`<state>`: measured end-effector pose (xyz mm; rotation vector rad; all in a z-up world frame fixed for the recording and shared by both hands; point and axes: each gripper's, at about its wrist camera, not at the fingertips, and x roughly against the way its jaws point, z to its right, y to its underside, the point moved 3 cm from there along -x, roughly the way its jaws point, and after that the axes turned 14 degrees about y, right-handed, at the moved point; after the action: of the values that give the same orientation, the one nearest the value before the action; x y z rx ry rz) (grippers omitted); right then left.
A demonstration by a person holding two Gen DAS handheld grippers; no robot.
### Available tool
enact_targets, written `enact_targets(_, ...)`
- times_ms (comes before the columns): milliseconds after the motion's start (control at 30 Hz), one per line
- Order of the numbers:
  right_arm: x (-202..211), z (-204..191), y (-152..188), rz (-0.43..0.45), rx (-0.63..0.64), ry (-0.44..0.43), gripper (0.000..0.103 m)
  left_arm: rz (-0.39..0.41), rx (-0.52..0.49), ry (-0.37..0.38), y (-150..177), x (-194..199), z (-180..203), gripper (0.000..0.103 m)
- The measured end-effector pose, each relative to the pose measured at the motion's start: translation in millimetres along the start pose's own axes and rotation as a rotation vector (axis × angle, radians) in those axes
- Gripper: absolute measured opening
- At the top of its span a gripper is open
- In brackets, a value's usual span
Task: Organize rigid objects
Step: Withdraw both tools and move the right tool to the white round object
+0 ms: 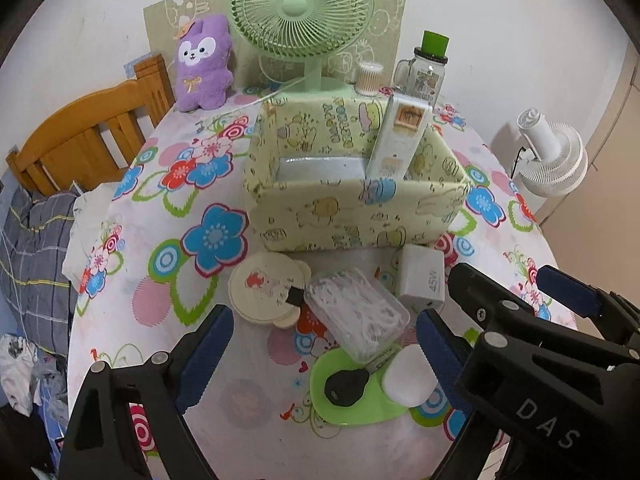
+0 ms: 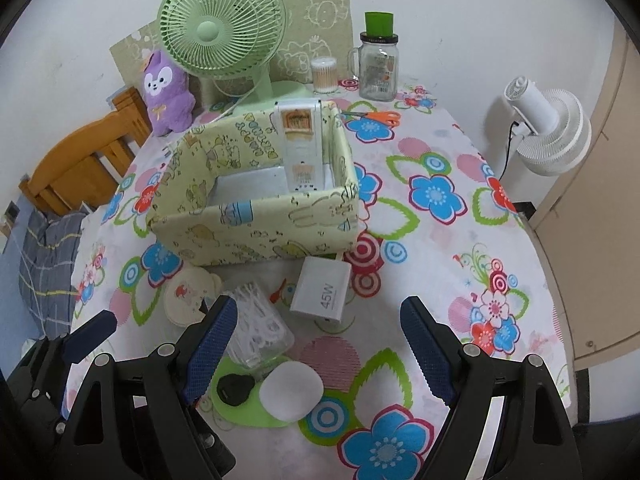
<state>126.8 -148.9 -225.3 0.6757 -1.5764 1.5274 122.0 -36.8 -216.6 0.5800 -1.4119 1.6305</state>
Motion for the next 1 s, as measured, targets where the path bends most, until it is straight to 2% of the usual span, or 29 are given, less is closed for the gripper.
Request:
enact_targets(567, -30, 0, 39, -0.01, -0.006, -0.006, 0.086, -0.035, 0.031, -0.001, 37, -31, -14, 0.094)
enact_targets(1000, -57, -9, 64, -0.09, 0.013, -0.001, 0.086, -0.091, 0.005, -0.006, 58, -52, -18, 0.092)
